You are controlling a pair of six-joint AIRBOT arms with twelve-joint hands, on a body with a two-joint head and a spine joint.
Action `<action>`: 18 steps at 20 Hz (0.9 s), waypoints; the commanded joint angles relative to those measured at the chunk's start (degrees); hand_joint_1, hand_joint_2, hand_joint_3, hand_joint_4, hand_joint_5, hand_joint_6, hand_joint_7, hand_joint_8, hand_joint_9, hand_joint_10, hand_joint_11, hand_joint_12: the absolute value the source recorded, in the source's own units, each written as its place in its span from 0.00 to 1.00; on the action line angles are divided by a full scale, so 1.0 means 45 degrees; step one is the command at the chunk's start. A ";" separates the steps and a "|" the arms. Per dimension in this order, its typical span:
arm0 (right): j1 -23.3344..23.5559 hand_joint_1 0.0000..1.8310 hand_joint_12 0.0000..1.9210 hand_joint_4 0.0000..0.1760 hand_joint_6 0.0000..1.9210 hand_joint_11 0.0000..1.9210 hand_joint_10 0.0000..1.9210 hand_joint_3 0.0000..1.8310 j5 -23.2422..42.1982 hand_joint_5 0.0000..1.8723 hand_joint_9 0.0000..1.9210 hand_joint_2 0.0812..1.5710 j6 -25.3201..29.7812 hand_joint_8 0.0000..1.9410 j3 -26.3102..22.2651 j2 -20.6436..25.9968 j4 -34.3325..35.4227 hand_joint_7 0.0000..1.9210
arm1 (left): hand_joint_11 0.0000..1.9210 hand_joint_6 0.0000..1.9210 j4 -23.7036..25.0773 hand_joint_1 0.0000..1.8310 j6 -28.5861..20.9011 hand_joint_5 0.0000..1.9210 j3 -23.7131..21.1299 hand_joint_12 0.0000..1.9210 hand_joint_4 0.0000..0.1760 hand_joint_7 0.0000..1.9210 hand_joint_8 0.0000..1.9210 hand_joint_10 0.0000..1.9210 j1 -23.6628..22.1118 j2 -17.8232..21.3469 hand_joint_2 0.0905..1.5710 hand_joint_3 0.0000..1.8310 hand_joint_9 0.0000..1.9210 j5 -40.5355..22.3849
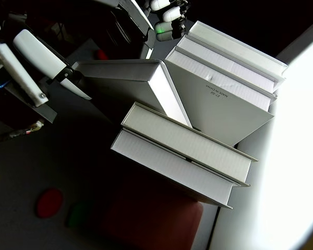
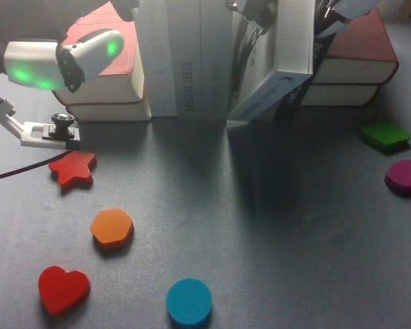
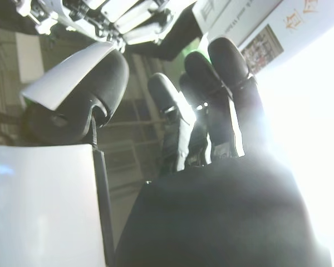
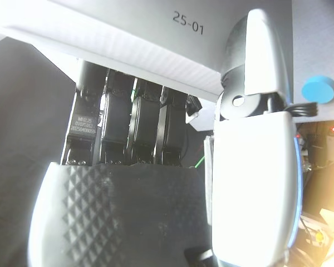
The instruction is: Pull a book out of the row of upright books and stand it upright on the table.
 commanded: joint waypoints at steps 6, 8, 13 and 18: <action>0.0121 0.68 0.95 0.00 0.55 0.12 0.63 0.00 -0.1118 0.51 0.39 0.69 -0.0039 0.45 -0.0289 0.0258 0.0582 0.55 | 0.15 0.53 -0.0647 0.74 -0.0111 0.14 0.0011 0.86 0.00 0.03 0.66 0.81 -0.0164 -0.0045 0.53 0.39 0.13 -0.1399; 0.0121 0.76 0.75 0.00 0.51 0.44 0.58 0.00 -0.0708 0.50 0.55 0.66 -0.0033 0.32 -0.0578 0.0463 0.0806 0.59 | 0.15 0.54 -0.0671 0.74 -0.0111 0.14 -0.0001 0.85 0.00 0.07 0.66 0.80 -0.0131 -0.0041 0.54 0.38 0.15 -0.1407; 0.0210 0.75 0.73 0.00 0.53 0.37 0.60 0.00 0.0514 0.50 0.51 0.68 -0.0014 0.42 -0.1146 0.1195 0.2186 0.54 | 0.11 0.53 -0.0838 0.72 -0.0111 0.11 -0.0078 0.87 0.00 0.03 0.64 0.79 0.0071 0.0038 0.58 0.33 0.12 -0.1459; 0.0946 0.76 0.76 0.00 0.43 0.36 0.61 0.00 0.1010 0.56 0.50 0.67 0.0028 0.44 -0.2036 0.2408 0.2930 0.54 | 0.16 0.54 -0.0981 0.70 -0.0111 0.13 -0.0183 0.82 0.00 0.06 0.61 0.74 0.0243 0.0161 0.67 0.15 0.16 -0.1505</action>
